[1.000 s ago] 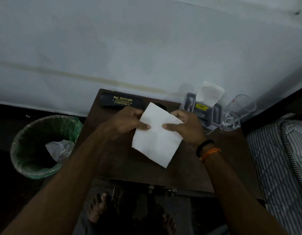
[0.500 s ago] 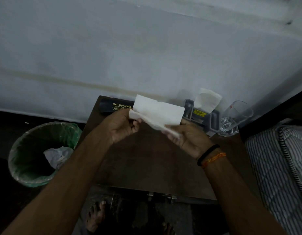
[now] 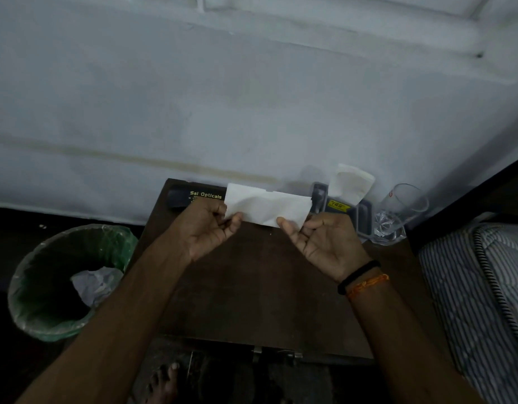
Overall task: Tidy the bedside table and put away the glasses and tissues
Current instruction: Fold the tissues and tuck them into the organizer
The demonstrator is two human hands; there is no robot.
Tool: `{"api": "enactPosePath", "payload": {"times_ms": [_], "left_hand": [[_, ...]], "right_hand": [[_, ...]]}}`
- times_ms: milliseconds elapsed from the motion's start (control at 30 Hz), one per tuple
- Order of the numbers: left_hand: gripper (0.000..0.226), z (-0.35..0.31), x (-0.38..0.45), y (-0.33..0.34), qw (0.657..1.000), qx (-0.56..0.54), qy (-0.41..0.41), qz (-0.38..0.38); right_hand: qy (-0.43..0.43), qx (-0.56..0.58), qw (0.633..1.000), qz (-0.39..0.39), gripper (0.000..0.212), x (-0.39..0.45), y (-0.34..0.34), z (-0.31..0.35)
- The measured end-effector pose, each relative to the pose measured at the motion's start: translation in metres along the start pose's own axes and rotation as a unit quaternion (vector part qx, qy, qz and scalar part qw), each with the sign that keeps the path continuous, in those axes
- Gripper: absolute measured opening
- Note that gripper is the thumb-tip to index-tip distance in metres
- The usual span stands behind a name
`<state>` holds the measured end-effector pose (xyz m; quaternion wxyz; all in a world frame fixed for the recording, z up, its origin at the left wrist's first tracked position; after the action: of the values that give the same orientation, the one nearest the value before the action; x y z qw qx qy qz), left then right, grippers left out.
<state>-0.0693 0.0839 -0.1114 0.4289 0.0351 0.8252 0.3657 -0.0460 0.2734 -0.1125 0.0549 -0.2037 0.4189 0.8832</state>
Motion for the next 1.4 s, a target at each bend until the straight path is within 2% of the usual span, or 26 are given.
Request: {"api": "enactPosePath", "payload": {"times_ms": [100, 167, 233, 367, 467, 600, 700, 767, 900, 967, 1067, 1233, 1400], "left_hand": [[0.029, -0.005, -0.001, 0.003, 0.999, -0.03, 0.005, 0.039], [0.038, -0.007, -0.003, 0.006, 0.995, -0.059, -0.003, 0.084], [0.039, -0.011, -0.004, 0.008, 0.994, -0.043, 0.01, 0.105], [0.022, -0.014, -0.002, 0.008, 0.984, 0.157, 0.08, 0.032], [0.01, -0.017, -0.005, 0.006, 0.948, 0.289, 0.133, -0.03], [0.016, -0.025, -0.011, 0.011, 0.891, 0.399, 0.207, -0.069], [0.021, -0.021, -0.014, 0.022, 0.84, 0.482, 0.24, -0.072], [0.024, -0.019, -0.016, 0.027, 0.828, 0.496, 0.255, -0.066], [0.019, -0.023, -0.019, 0.029, 0.835, 0.466, 0.284, -0.071], [0.032, -0.014, -0.011, 0.027, 0.849, 0.473, 0.231, -0.054], [0.032, -0.001, -0.003, 0.025, 0.825, 0.533, 0.184, -0.05], [0.017, -0.007, -0.001, 0.027, 0.834, 0.492, 0.237, -0.078], [0.02, -0.001, 0.0, 0.041, 0.808, 0.501, 0.299, -0.083]], "right_hand": [[-0.02, -0.173, 0.985, -0.004, 0.034, 0.001, -0.005, 0.0], [-0.044, -0.296, 0.954, -0.015, 0.032, 0.003, -0.01, 0.001], [-0.077, -0.383, 0.921, -0.019, 0.034, 0.005, -0.013, 0.006], [-0.095, -0.495, 0.864, 0.0, 0.025, 0.004, -0.012, 0.012], [-0.14, -0.592, 0.792, 0.052, 0.019, 0.001, 0.004, 0.018], [-0.19, -0.628, 0.741, 0.141, 0.025, -0.005, 0.025, 0.012], [-0.206, -0.613, 0.741, 0.181, 0.023, -0.008, 0.037, 0.006], [-0.213, -0.607, 0.747, 0.17, 0.02, -0.006, 0.037, 0.008], [-0.241, -0.593, 0.755, 0.14, 0.02, -0.004, 0.031, 0.017], [-0.26, -0.57, 0.769, 0.128, 0.019, -0.003, 0.028, 0.022], [-0.28, -0.555, 0.775, 0.114, 0.017, -0.002, 0.026, 0.029], [-0.192, -0.611, 0.76, 0.114, 0.032, 0.001, 0.009, 0.028], [-0.16, -0.61, 0.77, 0.099, 0.026, -0.003, -0.004, 0.04]]}}
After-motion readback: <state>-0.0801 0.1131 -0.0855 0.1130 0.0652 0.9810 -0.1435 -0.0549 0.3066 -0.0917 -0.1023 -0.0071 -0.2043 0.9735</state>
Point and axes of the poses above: each hand's wrist, its own x-axis towards the middle knuckle, its own y-axis out of the palm, z = x × y, the point moved 8 cm from there along x, towards the middle knuckle, and after that the axes turned 12 degrees about -y, right-handed, at the moved point
